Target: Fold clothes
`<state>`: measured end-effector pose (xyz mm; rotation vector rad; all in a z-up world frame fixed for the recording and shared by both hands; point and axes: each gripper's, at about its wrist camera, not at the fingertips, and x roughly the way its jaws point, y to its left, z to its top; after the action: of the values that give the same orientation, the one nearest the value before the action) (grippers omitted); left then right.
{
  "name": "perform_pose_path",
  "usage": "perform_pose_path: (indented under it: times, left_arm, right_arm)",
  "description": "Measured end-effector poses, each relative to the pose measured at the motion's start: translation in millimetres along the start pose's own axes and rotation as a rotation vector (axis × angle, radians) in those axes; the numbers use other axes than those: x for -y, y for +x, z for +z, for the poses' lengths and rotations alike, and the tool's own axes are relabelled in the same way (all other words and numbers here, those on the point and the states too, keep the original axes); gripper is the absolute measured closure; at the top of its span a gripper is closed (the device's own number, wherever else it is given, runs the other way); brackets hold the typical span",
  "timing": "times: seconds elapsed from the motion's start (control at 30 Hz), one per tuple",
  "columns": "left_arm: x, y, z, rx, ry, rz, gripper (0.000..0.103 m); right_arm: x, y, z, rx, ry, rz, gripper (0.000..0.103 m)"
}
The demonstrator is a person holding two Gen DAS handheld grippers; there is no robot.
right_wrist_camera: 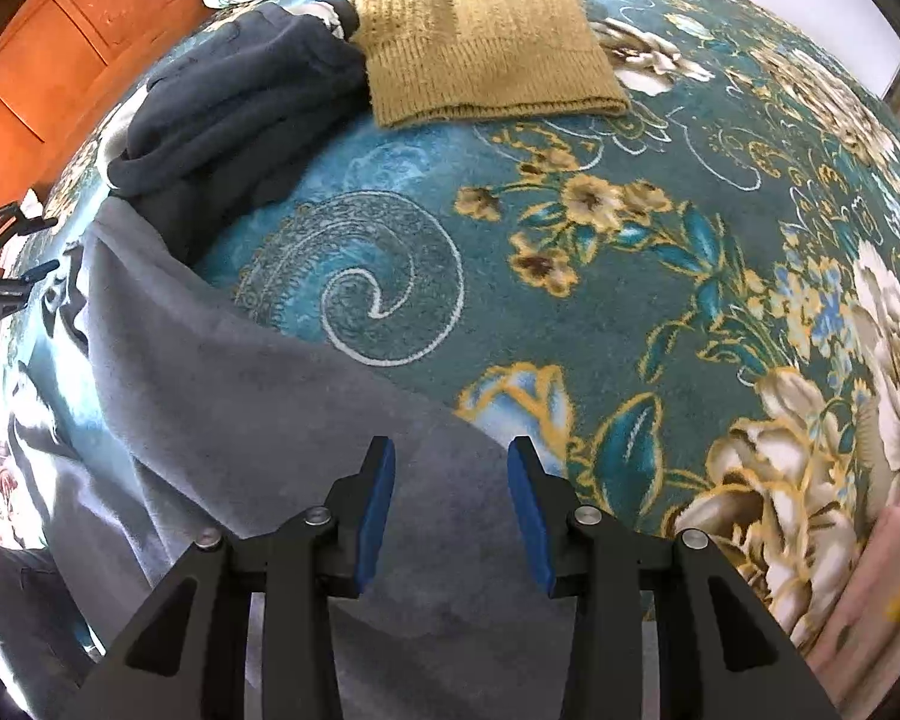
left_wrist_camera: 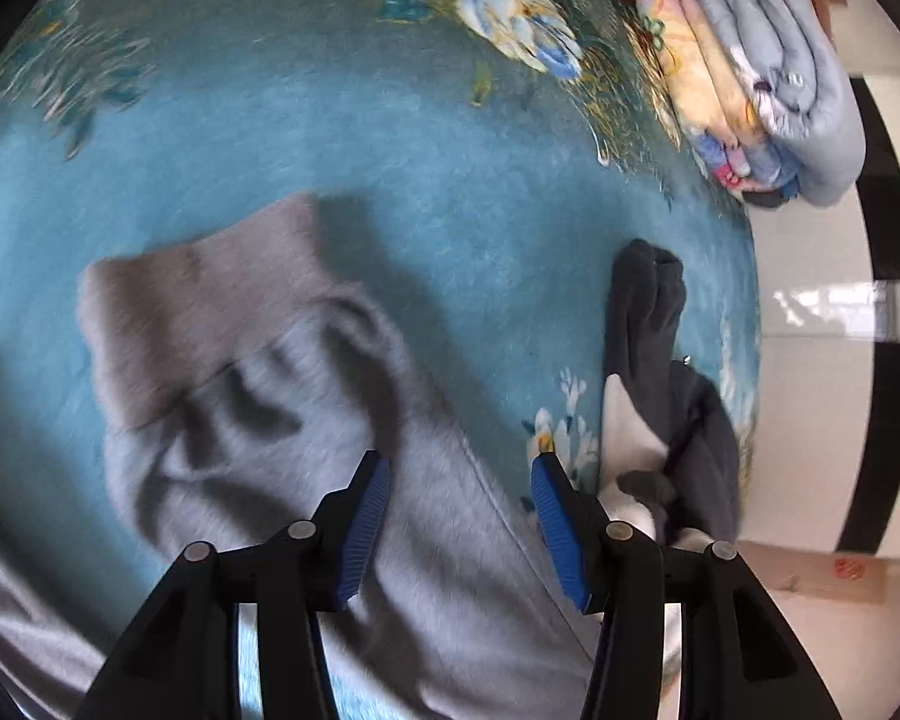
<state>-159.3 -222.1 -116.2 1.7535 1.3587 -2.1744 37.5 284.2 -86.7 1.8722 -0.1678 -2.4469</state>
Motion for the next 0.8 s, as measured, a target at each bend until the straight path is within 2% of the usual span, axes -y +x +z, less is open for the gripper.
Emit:
perform_pose_path:
  times: [0.33,0.47,0.57,0.6,0.63,0.8]
  left_arm:
    - [11,44,18,-0.042,0.021,0.140,0.052]
    - [13,52,22,-0.053,0.025,0.213,0.072]
    - [12,55,25,-0.061,0.017,0.261,0.080]
    - [11,55,26,-0.058,0.015,0.275,0.089]
    - [9,55,26,-0.055,0.018,0.286,0.092]
    - [2,49,23,-0.049,0.075,0.243,0.099]
  right_arm:
    - [-8,15,-2,-0.035,-0.041,0.000,0.063]
    - [-6,22,-3,-0.048,-0.043,-0.004,0.063]
    - [-4,25,-2,-0.050,-0.045,-0.010,0.063]
    - [-4,24,-1,-0.046,-0.049,-0.015,0.063]
    - [-4,24,0,-0.041,-0.052,-0.017,0.063]
    - [-9,31,8,-0.052,-0.088,0.002,0.063]
